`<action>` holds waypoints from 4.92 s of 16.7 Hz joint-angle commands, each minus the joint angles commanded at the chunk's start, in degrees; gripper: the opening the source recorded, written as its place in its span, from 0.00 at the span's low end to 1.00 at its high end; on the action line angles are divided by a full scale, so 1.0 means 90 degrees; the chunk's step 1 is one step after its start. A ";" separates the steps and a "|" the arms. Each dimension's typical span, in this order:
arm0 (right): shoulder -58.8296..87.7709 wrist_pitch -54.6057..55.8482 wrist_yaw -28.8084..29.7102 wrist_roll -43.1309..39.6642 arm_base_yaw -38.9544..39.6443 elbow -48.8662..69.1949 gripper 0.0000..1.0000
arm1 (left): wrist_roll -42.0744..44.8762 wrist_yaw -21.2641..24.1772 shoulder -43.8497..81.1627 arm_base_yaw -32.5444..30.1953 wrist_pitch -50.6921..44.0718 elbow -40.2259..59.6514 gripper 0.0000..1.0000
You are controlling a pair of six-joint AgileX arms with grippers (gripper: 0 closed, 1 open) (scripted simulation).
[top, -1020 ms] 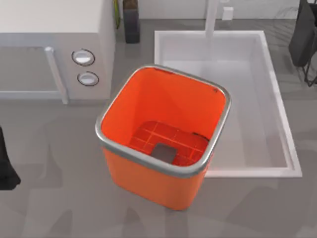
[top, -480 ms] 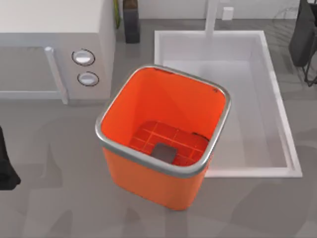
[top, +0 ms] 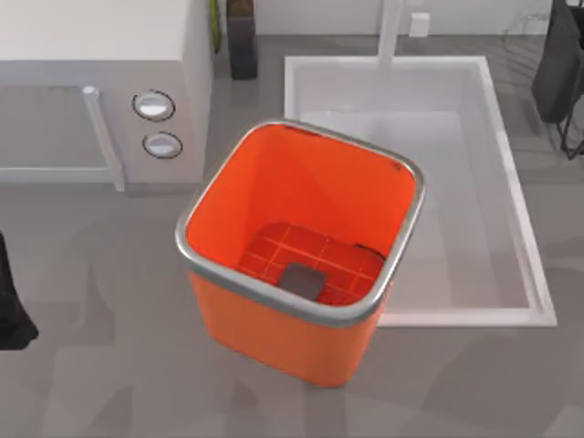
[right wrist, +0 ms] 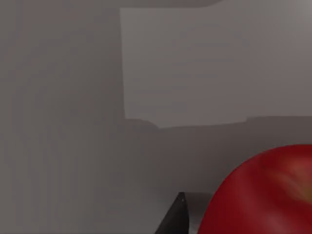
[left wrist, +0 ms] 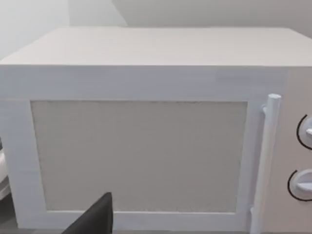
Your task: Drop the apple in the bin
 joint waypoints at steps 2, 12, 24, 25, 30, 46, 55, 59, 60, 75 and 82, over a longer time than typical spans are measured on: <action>0.0000 0.0000 0.0000 0.0000 0.0000 0.0000 0.10 | 0.0000 0.0000 0.0000 0.0000 0.0000 0.0000 1.00; -0.0090 -0.0047 0.0087 -0.0012 -0.0031 0.0026 0.00 | 0.0000 0.0000 0.0000 0.0000 0.0000 0.0000 1.00; -0.1508 -0.3169 0.0444 -0.0522 -0.0215 0.1998 0.00 | 0.0000 0.0000 0.0000 0.0000 0.0000 0.0000 1.00; -0.1453 -0.3433 0.0384 -0.0426 -0.0206 0.2203 0.00 | 0.0000 0.0000 0.0000 0.0000 0.0000 0.0000 1.00; -0.1195 -0.3906 0.0085 -0.0066 -0.0068 0.2780 0.00 | 0.0000 0.0000 0.0000 0.0000 0.0000 0.0000 1.00; 0.0235 -0.4027 -0.0672 -0.5054 0.2574 0.4760 0.00 | 0.0000 0.0000 0.0000 0.0000 0.0000 0.0000 1.00; 0.1645 -0.3987 -0.1228 -1.1295 0.5303 0.6463 0.00 | 0.0000 0.0000 0.0000 0.0000 0.0000 0.0000 1.00; 0.1943 -0.3921 -0.1328 -1.2573 0.5932 0.6872 0.00 | 0.0000 0.0000 0.0000 0.0000 0.0000 0.0000 1.00; 0.1975 -0.3907 -0.1337 -1.2725 0.6008 0.6928 0.00 | 0.0000 0.0000 0.0000 0.0000 0.0000 0.0000 1.00; 0.2119 -0.2526 -0.1308 -1.2618 0.6212 0.5757 0.00 | 0.0000 0.0000 0.0000 0.0000 0.0000 0.0000 1.00; 0.2171 -0.2221 -0.1304 -1.2614 0.6268 0.5516 0.08 | 0.0000 0.0000 0.0000 0.0000 0.0000 0.0000 1.00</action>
